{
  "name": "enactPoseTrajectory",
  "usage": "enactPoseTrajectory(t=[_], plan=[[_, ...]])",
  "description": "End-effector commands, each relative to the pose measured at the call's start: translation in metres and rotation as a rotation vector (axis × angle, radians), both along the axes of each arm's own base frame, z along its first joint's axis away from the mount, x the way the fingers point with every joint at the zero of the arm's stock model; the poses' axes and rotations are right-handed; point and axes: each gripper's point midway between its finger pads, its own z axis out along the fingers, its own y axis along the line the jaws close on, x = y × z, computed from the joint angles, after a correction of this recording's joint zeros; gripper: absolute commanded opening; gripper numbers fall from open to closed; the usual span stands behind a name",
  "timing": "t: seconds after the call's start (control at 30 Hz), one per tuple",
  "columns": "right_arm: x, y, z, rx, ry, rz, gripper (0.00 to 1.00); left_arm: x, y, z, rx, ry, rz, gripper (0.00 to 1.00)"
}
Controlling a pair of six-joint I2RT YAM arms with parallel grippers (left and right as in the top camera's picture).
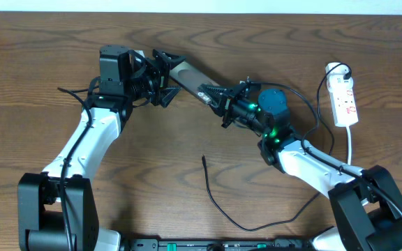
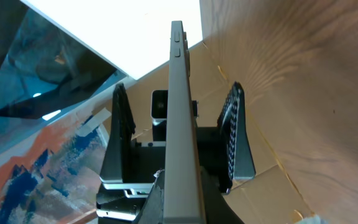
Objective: Plug charger to phone and switch on socket
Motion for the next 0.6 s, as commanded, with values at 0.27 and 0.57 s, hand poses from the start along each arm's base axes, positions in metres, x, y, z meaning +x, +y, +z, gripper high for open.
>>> enactPoseTrajectory(t=[0.27, 0.57], plan=[[-0.0041, 0.0147, 0.0165, 0.045, -0.018, -0.022, 0.01, 0.0073, 0.0085, -0.0033, 0.02, 0.011, 0.064, 0.76], [-0.007, 0.0185, 0.0164, 0.045, -0.018, -0.015, 0.01, 0.0085, 0.0101, -0.0041, 0.028, 0.01, 0.075, 0.36]])
